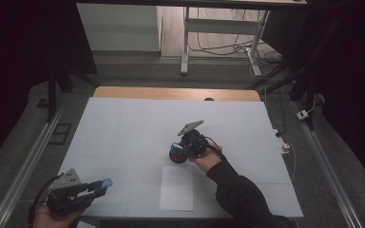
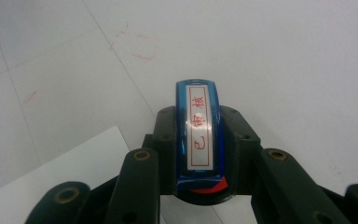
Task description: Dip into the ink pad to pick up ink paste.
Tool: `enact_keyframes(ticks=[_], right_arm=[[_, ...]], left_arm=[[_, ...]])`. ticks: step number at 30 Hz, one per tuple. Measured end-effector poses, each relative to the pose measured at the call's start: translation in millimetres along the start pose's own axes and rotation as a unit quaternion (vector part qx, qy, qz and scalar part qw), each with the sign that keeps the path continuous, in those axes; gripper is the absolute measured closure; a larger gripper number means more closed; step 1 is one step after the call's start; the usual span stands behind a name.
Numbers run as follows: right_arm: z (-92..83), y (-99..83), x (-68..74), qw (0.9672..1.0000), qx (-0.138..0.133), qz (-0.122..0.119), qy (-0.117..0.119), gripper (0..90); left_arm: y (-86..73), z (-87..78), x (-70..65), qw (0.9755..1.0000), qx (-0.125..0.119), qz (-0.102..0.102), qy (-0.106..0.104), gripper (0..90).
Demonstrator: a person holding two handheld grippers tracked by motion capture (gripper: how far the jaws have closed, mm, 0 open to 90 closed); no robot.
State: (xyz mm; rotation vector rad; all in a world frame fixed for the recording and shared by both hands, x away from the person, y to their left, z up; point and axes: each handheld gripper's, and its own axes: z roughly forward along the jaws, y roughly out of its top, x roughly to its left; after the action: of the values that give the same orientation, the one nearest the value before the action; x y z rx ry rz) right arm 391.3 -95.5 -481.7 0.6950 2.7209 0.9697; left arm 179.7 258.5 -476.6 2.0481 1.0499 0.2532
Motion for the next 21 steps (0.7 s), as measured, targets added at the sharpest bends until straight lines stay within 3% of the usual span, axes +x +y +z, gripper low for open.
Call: enact_keyframes(ticks=[10,21], right_arm=[[1.4,-1.2,-1.5,0.9999,0.002,0.009,0.005,70.2],[3.0,-0.3,10.2,0.9994,0.006,-0.021,-0.026,70.2]], left_arm=[[0.1,0.3,-0.4,1.0,0.001,0.002,0.0,68.8],[0.5,0.8,-0.8,1.0,0.002,0.002,0.001,68.8]])
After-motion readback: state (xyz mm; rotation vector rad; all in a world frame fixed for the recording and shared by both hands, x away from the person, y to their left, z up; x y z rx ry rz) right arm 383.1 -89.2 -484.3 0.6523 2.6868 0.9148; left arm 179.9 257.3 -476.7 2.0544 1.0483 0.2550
